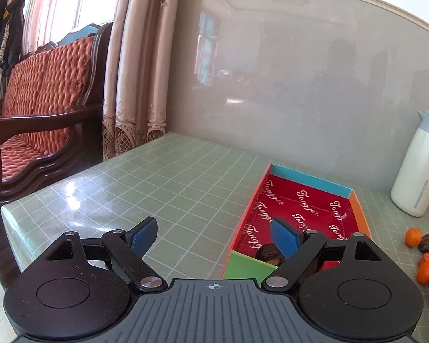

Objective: Organize fruits
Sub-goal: 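Close the right gripper on a whole mandarin orange, then carry the mandarin into the red box and open the right gripper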

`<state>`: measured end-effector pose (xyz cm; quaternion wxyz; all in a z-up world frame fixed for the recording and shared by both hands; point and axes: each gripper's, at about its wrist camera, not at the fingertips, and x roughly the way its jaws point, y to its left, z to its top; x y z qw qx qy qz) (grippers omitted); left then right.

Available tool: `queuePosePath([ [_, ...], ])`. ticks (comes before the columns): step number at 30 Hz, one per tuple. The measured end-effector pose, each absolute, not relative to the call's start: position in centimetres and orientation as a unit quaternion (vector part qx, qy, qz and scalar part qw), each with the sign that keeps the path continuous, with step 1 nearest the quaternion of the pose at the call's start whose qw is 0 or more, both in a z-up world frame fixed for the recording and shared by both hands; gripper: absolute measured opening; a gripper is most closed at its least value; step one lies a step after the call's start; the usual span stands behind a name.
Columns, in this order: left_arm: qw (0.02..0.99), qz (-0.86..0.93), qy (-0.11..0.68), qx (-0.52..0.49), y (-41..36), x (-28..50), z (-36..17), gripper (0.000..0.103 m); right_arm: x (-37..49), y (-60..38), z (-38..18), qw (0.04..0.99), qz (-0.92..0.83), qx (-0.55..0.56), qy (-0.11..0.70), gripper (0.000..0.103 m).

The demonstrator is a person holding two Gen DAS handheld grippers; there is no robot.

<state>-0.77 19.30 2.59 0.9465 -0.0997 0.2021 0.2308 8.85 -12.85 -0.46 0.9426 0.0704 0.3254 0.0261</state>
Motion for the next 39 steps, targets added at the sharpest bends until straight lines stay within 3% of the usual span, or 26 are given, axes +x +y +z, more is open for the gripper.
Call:
queuePosePath([
  [18, 0.917, 0.319, 0.199, -0.132, 24.0, -4.5, 1.8, 0.087, 7.9, -5.6, 2.5, 0.949, 0.166, 0.046, 0.263, 0.042],
  [39, 0.907, 0.342, 0.205, -0.134, 26.6, -5.9, 1.0, 0.087, 7.8, 3.2, 2.0, 0.920, 0.280, -0.012, 0.276, 0.042],
])
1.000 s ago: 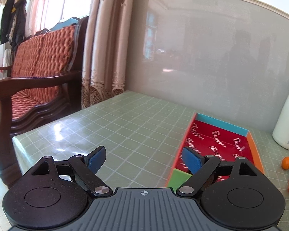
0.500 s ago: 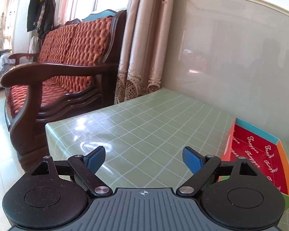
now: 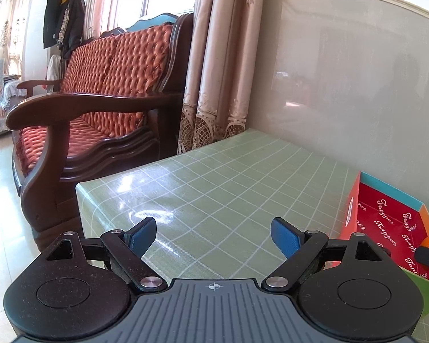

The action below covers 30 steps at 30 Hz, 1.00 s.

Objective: Organize fruits
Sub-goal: 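Carry the mandarin into the red box and open the right gripper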

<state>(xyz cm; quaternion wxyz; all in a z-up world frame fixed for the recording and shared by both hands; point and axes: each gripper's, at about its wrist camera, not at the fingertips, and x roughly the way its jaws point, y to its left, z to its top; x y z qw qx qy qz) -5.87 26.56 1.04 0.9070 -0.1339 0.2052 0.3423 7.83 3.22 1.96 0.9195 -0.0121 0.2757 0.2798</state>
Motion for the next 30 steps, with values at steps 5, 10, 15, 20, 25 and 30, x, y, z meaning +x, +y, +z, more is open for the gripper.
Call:
queuePosePath([
  [5, 0.910, 0.338, 0.205, -0.127, 25.9, -5.6, 1.1, 0.087, 7.7, 3.2, 1.8, 0.918, 0.283, -0.012, 0.279, 0.045],
  [10, 0.911, 0.337, 0.206, -0.123, 25.7, -5.6, 1.1, 0.087, 7.7, 3.0, 2.0, 0.921, 0.279, -0.007, 0.272, 0.046],
  [15, 0.911, 0.334, 0.207, -0.123, 25.5, -5.4, 1.2, 0.087, 7.7, 2.4, 2.2, 0.925, 0.270, 0.000, 0.266, 0.058],
  [20, 0.914, 0.327, 0.207, -0.120, 25.0, -5.0, 1.3, 0.087, 7.7, 1.5, 2.6, 0.931, 0.258, 0.004, 0.258, 0.064],
  [25, 0.918, 0.318, 0.207, -0.116, 24.0, -4.5, 1.4, 0.087, 7.6, 0.4, 2.9, 0.937, 0.240, 0.009, 0.253, 0.079],
  [30, 0.926, 0.299, 0.204, -0.104, 22.1, -3.7, 1.8, 0.087, 7.5, -1.6, 3.4, 0.946, 0.214, 0.017, 0.244, 0.087],
])
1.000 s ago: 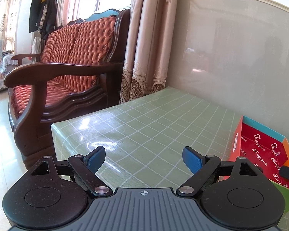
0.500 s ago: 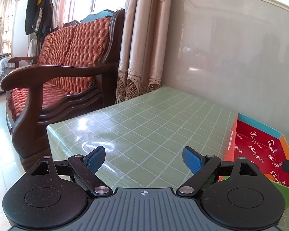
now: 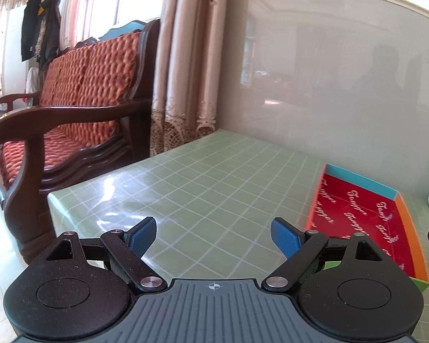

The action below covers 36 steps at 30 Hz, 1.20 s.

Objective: Organize fruits
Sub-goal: 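Carry the mandarin into the red box and open the right gripper, then move the open left gripper over to the remaining fruits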

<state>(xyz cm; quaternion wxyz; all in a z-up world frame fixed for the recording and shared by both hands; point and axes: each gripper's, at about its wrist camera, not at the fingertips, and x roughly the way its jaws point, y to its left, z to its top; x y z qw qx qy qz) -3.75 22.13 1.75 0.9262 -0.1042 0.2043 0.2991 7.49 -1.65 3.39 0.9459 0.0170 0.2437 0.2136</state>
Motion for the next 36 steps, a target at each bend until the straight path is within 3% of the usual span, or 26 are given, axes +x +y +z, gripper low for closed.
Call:
queuePosePath([
  [13, 0.966, 0.184, 0.181, -0.011, 12.2, -0.6, 2.7, 0.087, 7.5, -12.1, 3.9, 0.963, 0.076, 0.068, 0.248, 0.091],
  [17, 0.976, 0.133, 0.174, 0.013, 8.9, 0.0, 2.8, 0.087, 7.5, -16.1, 3.8, 0.963, 0.008, 0.093, 0.252, 0.101],
  [36, 0.967, -0.058, 0.225, 0.103, -4.7, 5.7, 0.5, 0.087, 4.9, -26.4, 2.9, 0.945, -0.190, 0.099, 0.246, 0.103],
])
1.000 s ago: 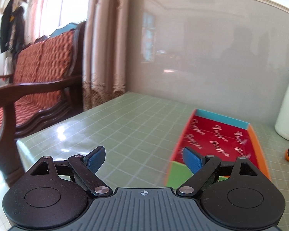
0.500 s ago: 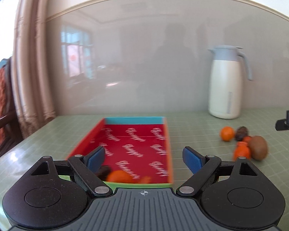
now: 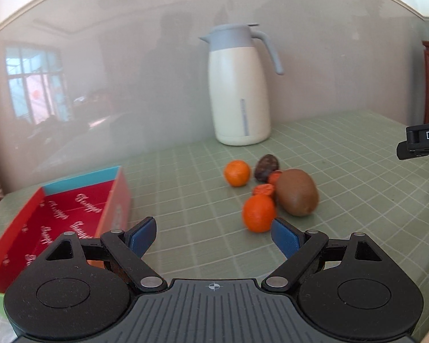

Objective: Organize fruits
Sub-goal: 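Move the open left gripper over to the remaining fruits, then close the left gripper on the other whole mandarin orange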

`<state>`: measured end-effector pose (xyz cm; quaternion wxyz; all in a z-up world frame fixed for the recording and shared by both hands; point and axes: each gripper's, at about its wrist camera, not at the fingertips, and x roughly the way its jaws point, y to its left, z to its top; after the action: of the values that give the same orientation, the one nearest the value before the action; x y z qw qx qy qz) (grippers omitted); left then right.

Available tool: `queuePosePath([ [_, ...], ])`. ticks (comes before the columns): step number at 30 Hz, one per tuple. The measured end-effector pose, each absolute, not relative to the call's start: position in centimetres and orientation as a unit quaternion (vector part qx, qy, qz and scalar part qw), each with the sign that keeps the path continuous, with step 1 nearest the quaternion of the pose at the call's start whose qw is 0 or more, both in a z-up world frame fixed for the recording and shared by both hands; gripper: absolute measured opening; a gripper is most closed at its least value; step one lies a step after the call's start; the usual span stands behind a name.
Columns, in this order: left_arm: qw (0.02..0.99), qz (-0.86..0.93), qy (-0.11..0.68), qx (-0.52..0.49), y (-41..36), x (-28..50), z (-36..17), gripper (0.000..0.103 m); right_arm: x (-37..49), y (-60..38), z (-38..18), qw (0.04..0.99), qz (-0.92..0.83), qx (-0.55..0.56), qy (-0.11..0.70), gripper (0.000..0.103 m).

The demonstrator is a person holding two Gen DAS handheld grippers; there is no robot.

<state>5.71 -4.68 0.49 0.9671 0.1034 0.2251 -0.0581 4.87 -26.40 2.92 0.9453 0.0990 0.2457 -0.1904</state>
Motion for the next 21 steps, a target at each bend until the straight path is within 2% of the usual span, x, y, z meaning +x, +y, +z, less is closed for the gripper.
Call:
queuePosePath([
  [12, 0.955, -0.091, 0.267, 0.092, -7.6, 10.4, -1.4, 0.084, 4.1, -28.4, 2.6, 0.942, -0.188, 0.116, 0.252, 0.103],
  [16, 0.949, -0.095, 0.290, 0.082, -7.7, 11.5, -1.9, 0.053, 4.0, -28.7, 2.6, 0.941, -0.185, 0.126, 0.253, 0.103],
  [20, 0.946, -0.097, 0.299, 0.075, -7.7, 12.0, -2.4, 0.043, 4.0, -28.8, 2.6, 0.941, -0.183, 0.127, 0.254, 0.103],
  [21, 0.947, -0.100, 0.296, 0.076, -7.7, 11.9, -2.4, 0.038, 4.0, -28.7, 2.7, 0.942, -0.181, 0.127, 0.254, 0.103],
])
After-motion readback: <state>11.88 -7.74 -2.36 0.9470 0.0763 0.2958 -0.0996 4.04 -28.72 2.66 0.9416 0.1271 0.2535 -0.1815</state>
